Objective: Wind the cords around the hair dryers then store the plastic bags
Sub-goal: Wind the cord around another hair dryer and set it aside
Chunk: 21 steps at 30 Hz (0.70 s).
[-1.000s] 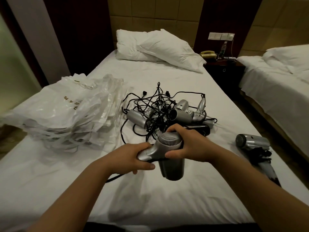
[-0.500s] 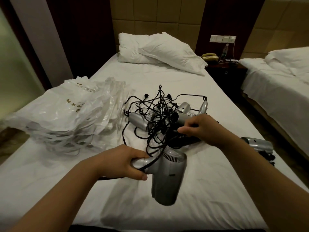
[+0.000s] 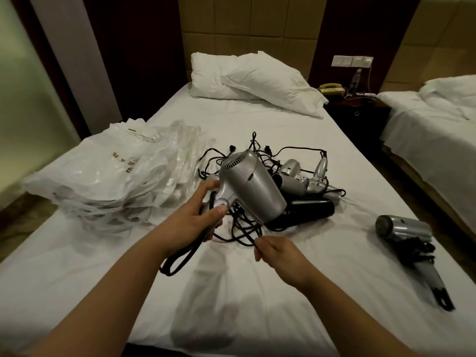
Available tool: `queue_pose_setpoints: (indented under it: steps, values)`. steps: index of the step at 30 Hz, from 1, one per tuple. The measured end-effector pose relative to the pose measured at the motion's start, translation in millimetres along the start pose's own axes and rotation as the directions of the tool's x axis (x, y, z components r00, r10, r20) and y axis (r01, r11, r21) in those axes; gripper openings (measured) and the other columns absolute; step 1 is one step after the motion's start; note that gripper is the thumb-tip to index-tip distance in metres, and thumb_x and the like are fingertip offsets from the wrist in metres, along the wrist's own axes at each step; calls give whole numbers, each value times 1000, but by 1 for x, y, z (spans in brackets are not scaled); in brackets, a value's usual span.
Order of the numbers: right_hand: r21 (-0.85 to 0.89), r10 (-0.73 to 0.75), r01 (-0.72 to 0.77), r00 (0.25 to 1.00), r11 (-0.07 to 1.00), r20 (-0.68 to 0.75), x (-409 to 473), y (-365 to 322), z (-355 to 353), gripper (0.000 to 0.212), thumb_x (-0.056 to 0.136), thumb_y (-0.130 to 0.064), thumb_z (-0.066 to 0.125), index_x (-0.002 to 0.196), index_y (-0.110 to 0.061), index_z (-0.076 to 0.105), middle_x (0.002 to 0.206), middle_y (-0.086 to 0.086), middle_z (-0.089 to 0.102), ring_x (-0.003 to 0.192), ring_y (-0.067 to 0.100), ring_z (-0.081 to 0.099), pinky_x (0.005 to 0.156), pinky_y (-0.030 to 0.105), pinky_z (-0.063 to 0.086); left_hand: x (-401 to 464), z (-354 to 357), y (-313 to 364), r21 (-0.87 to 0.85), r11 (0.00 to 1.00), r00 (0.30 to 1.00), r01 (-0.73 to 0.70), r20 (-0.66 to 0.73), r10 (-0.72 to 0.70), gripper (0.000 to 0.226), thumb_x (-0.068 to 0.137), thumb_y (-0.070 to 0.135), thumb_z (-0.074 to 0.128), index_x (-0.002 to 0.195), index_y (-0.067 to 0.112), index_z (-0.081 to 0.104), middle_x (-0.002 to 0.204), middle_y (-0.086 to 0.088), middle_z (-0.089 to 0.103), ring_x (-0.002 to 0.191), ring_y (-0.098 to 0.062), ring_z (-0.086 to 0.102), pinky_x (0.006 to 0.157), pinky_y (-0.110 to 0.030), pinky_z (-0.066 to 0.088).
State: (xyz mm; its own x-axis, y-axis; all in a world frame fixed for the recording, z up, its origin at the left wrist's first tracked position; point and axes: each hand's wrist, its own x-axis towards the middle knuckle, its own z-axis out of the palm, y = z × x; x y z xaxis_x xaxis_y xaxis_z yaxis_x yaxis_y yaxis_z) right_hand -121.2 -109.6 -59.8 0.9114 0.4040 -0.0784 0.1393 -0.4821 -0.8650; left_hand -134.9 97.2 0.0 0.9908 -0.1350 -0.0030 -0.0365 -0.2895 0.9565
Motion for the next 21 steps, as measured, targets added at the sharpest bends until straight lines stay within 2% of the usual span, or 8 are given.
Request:
queue_pose_setpoints:
  steps: [4, 7, 9, 12, 14, 16, 18, 21]
  values:
    - [-207, -71, 100, 987, 973, 145, -4, -9, 1, 23, 96, -24, 47, 74, -29, 51, 61, -9, 48, 56, 2, 45, 57, 16, 34, 12, 0, -14, 307, 951, 994, -39, -89, 69, 43, 90, 30, 61, 123, 42, 36, 93, 6, 59, 71, 0, 55, 70, -25, 45]
    - [-356, -139, 214, 965, 910, 224, -7, -23, -9, 7, 94, -29, 51, 94, -28, 57, 64, -12, 48, 62, 5, 46, 62, 20, 36, 18, -3, -27, 654, 757, 986, 4, -129, 106, 59, 83, 44, 66, 135, 37, 38, 114, 3, 62, 99, -18, 59, 84, -37, 48]
    - [-510, -167, 293, 946, 809, 279, -8, -35, -19, 13, 92, -29, 52, 103, -23, 57, 69, -10, 52, 70, 10, 50, 66, 27, 37, 19, -4, -34, 786, 618, 990, 35, -111, 86, 67, 81, 52, 63, 140, 38, 34, 119, 2, 62, 105, -20, 58, 84, -38, 49]
    - [-658, -169, 334, 938, 675, 303, -11, -54, -36, 14, 93, -30, 50, 101, -21, 57, 95, 2, 64, 92, 23, 56, 72, 30, 40, 16, -2, -39, 862, 507, 998, 3, -38, 59, 73, 81, 62, 57, 144, 45, 25, 119, 2, 61, 106, -20, 58, 83, -35, 49]
    - [-725, -163, 351, 934, 592, 319, -14, -69, -47, 16, 94, -33, 49, 98, -22, 59, 101, 3, 65, 96, 24, 57, 71, 29, 40, 15, 1, -39, 889, 457, 997, -22, -12, 70, 74, 82, 63, 55, 145, 45, 21, 124, 5, 59, 110, -19, 57, 81, -33, 49]
    - [-767, -170, 335, 942, 547, 290, -16, -88, -60, 17, 92, -36, 51, 92, -22, 60, 92, -1, 64, 91, 21, 58, 70, 28, 42, 16, 6, -35, 926, 377, 998, -25, 0, 67, 74, 84, 62, 53, 146, 41, 20, 127, 7, 57, 112, -18, 56, 79, -32, 47]
    - [-755, -257, 362, 931, 547, 260, -14, -104, -70, 14, 90, -35, 54, 84, -23, 58, 79, -6, 55, 81, 18, 54, 72, 31, 46, 16, 13, -29, 954, 293, 998, -58, 47, 46, 71, 85, 61, 51, 146, 37, 24, 124, 6, 58, 110, -20, 57, 75, -32, 44]
    - [-668, -351, 400, 911, 628, 215, -1, -115, -80, 15, 88, -29, 62, 75, -26, 54, 72, -7, 51, 74, 16, 50, 71, 31, 41, 11, 22, -22, 953, 234, 982, -191, 184, 54, 51, 83, 61, 52, 123, 29, 47, 113, 4, 62, 101, -20, 59, 66, -30, 37]
